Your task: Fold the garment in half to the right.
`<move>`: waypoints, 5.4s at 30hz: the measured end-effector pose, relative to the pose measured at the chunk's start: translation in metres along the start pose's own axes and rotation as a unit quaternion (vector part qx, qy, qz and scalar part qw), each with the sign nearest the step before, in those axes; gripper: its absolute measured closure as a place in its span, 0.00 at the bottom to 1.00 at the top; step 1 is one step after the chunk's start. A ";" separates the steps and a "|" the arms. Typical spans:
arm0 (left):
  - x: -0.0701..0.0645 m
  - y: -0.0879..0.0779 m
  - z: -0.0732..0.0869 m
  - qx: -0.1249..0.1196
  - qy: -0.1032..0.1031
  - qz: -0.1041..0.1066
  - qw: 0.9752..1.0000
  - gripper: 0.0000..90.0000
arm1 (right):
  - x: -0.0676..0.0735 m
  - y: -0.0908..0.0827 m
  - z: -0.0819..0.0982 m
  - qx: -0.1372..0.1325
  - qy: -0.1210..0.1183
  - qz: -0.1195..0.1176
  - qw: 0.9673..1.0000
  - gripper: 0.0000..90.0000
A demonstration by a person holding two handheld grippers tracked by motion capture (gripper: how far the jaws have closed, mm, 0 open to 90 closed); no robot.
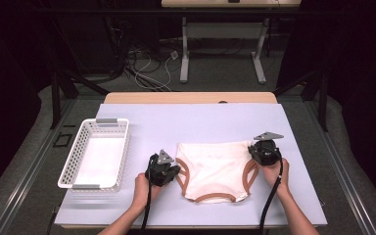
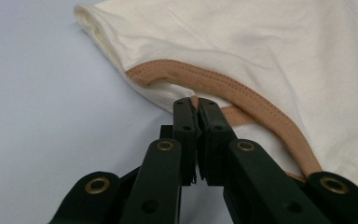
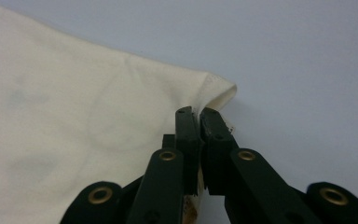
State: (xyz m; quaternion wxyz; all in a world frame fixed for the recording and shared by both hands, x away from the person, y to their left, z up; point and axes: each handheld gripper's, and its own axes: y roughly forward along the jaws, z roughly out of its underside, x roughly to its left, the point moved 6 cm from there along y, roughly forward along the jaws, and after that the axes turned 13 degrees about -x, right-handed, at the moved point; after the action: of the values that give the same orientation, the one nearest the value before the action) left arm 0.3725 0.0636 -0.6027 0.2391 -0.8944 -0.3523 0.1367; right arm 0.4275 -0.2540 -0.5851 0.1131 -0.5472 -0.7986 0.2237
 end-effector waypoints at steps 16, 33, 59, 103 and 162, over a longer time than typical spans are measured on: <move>0.001 -0.018 0.002 -0.002 -0.009 0.001 1.000 0.53 | 0.016 -0.019 -0.014 -0.026 -0.019 -0.027 0.999 0.49; 0.017 -0.054 0.013 -0.018 -0.018 -0.003 1.000 0.28 | 0.081 -0.029 -0.009 0.018 -0.040 -0.144 0.989 0.27; 0.019 -0.053 0.014 -0.015 -0.011 -0.002 1.000 0.07 | 0.161 -0.038 -0.003 0.036 -0.074 -0.246 0.966 0.15; 0.019 -0.051 0.015 -0.012 -0.014 0.007 1.000 0.06 | 0.233 -0.036 0.017 0.062 -0.140 -0.302 0.941 0.77; 0.031 -0.010 -0.030 -0.026 -0.033 -0.007 0.999 0.07 | 0.224 -0.047 0.003 0.030 -0.100 -0.299 0.948 0.97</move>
State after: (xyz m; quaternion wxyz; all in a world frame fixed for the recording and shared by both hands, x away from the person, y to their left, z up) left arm 0.4008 0.0815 -0.5747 0.2047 -0.8927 -0.3702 0.1554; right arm 0.3031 -0.0617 -0.5799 0.1102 -0.2544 -0.9258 0.2569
